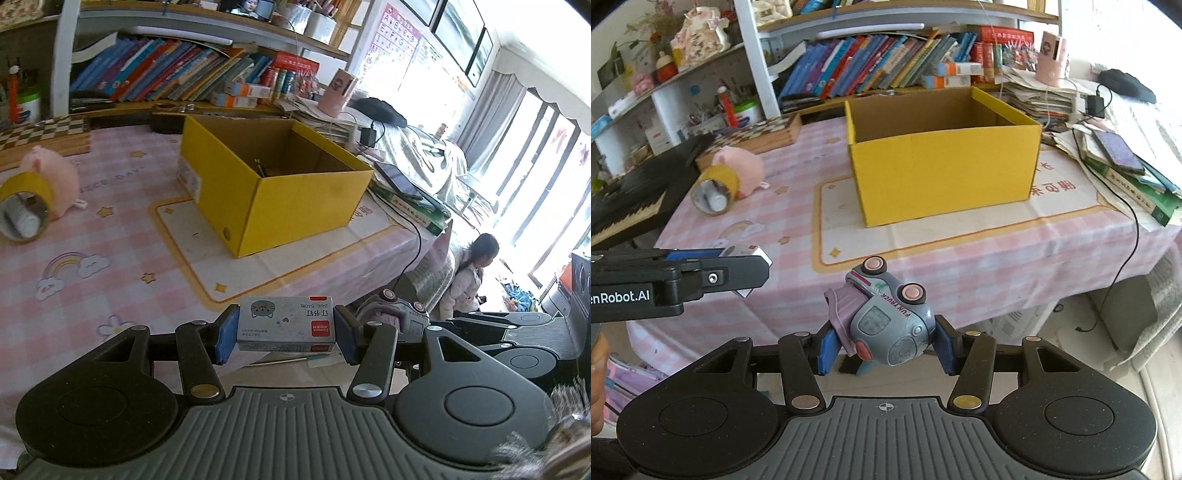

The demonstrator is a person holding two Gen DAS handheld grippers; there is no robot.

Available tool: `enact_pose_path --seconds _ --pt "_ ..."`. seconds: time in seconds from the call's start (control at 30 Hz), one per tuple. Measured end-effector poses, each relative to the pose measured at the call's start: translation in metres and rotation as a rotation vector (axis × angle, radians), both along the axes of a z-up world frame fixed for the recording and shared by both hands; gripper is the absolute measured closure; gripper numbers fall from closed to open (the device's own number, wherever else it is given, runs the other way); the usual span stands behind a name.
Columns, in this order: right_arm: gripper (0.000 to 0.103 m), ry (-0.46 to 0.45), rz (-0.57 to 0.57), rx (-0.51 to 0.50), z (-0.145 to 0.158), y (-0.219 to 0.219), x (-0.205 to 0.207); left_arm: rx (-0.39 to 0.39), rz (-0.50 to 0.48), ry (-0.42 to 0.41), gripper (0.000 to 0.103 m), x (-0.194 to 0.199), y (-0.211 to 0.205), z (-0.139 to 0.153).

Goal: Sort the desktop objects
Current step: 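Carry the white box in the left tool and toy car in the right tool toward the yellow box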

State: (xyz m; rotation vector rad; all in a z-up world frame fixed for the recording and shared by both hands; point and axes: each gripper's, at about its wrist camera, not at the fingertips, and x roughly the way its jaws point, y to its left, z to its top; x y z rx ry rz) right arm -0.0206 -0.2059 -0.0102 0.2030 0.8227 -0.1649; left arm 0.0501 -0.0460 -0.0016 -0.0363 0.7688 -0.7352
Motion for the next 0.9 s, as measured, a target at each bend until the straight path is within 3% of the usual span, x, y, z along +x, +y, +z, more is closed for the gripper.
enact_pose_path --seconds 0.9 --pt "0.051 0.047 0.014 0.0 -0.003 -0.097 0.026 0.009 -0.028 0.02 0.052 0.028 -0.104 -0.005"
